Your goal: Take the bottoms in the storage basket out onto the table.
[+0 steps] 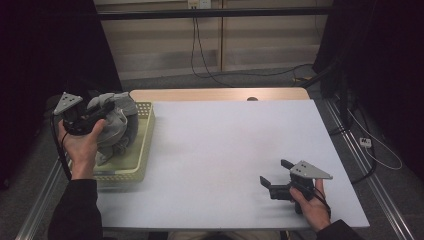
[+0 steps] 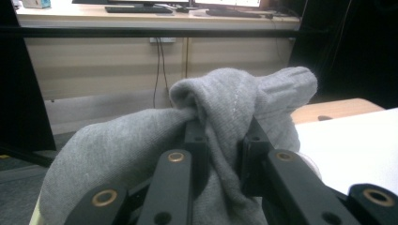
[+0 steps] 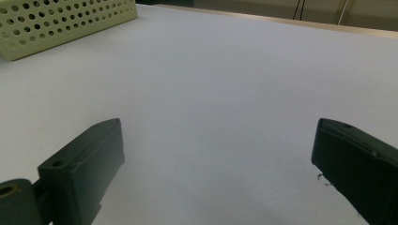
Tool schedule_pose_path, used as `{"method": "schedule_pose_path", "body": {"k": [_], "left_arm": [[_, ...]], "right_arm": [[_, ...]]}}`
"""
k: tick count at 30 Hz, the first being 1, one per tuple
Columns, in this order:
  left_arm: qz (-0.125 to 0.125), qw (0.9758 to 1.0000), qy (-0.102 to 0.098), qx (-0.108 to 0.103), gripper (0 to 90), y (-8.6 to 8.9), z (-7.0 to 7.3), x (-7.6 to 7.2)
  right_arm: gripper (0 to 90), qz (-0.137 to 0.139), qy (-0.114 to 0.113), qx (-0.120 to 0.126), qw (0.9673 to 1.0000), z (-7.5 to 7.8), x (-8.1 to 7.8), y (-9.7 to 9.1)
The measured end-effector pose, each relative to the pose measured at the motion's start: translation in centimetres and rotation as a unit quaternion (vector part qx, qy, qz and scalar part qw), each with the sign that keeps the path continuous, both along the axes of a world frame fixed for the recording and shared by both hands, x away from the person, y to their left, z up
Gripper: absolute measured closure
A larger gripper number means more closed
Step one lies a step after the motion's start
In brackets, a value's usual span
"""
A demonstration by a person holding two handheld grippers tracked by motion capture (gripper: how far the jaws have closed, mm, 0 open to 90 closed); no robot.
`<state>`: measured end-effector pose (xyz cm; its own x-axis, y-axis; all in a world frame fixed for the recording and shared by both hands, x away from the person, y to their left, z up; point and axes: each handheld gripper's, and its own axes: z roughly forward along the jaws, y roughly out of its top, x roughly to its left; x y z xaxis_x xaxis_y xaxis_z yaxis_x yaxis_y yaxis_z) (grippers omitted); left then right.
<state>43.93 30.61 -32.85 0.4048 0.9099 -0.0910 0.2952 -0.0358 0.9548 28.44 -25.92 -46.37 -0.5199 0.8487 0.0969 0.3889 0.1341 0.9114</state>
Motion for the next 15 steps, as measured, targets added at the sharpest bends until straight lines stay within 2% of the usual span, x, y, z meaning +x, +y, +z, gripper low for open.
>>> {"method": "schedule_pose_path", "body": {"k": [3,6,9,15], "left_arm": [[0.004,0.9999,-0.009,-0.01,78.1,0.22,0.19,-0.17],[0.012,0.9994,-0.028,-0.015,78.0,0.38,0.44,-0.39],[0.017,0.9985,-0.047,-0.022,78.0,0.47,0.65,-0.6],[0.023,0.9968,-0.07,-0.032,78.0,0.58,1.02,-0.94]], "right_arm": [[2.7,0.0,0.0,0.0,1.0,0.0,0.0,0.0],[2.7,0.001,0.0,-0.001,1.0,0.0,-0.01,-0.02],[2.7,0.0,0.0,0.0,1.0,0.0,0.0,0.0],[2.8,0.0,0.0,0.0,1.0,0.0,0.0,-0.01]]}}
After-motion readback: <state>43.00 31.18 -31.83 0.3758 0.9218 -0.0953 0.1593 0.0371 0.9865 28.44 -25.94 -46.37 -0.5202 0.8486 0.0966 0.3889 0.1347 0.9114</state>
